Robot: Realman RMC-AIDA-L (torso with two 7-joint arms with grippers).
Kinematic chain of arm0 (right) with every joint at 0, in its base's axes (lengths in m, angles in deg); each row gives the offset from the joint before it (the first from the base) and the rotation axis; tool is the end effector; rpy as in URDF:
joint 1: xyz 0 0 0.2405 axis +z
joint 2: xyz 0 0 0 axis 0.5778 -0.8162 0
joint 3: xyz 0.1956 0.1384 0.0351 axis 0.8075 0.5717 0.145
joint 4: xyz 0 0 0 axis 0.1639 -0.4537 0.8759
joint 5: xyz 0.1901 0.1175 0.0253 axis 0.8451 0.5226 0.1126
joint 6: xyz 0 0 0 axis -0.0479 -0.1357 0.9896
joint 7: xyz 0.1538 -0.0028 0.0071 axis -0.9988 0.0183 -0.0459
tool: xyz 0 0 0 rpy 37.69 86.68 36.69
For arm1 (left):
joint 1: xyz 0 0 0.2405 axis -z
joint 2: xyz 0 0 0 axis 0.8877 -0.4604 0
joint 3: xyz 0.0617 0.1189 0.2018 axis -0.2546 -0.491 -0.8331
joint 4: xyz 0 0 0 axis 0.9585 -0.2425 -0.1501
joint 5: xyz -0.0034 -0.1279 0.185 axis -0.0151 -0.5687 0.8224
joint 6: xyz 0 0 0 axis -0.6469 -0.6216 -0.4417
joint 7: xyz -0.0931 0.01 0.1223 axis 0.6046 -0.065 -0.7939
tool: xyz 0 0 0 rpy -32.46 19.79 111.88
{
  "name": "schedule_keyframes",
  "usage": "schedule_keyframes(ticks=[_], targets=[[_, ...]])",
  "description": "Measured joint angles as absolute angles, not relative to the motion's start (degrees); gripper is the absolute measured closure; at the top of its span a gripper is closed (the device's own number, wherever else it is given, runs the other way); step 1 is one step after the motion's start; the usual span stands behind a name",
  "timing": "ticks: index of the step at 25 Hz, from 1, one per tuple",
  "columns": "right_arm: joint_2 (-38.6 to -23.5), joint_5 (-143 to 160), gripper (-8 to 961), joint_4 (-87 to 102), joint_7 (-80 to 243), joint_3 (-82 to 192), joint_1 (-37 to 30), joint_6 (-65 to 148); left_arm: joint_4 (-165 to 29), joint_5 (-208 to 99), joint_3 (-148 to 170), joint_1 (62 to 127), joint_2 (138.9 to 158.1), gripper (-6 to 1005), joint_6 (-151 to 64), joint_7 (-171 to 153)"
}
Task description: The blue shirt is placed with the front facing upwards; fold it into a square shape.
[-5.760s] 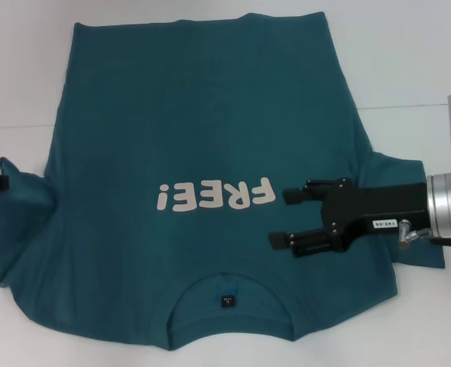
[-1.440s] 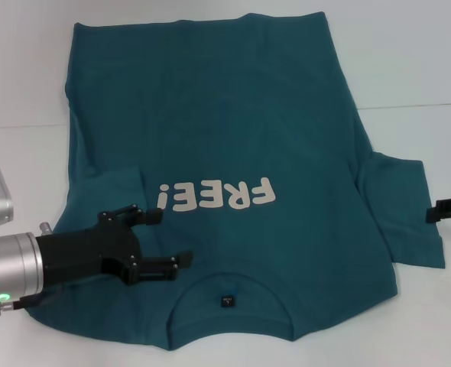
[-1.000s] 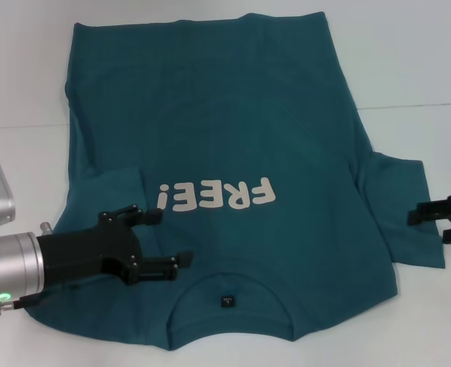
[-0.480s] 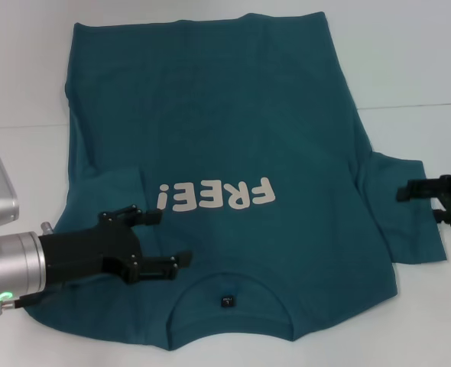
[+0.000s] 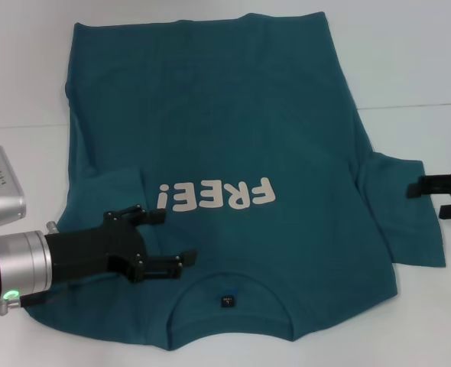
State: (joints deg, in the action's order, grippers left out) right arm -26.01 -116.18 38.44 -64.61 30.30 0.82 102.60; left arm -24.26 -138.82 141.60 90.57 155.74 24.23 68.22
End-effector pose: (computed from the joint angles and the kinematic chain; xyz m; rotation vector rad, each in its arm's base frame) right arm 0.3442 0.3943 0.0852 -1.7470 1.9264 0.3743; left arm -0.2413 0.3540 -0.0351 -2.6869 -0.5119 -0.5686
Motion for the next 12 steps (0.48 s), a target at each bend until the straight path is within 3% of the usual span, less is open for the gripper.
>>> schedule_keyframes(ticks=[7,12], targets=[[-23.88,-118.6,73,38.7,-65.2,29.9,0.2,104.8,-24.3,-138.8,141.5,90.6,155.70,50,24.5,68.4],[-24.13,-120.2,72,38.6,-65.3,29.6,0.5,104.6,-24.3,-138.8,141.4,90.6,155.75,50,24.6,68.3]])
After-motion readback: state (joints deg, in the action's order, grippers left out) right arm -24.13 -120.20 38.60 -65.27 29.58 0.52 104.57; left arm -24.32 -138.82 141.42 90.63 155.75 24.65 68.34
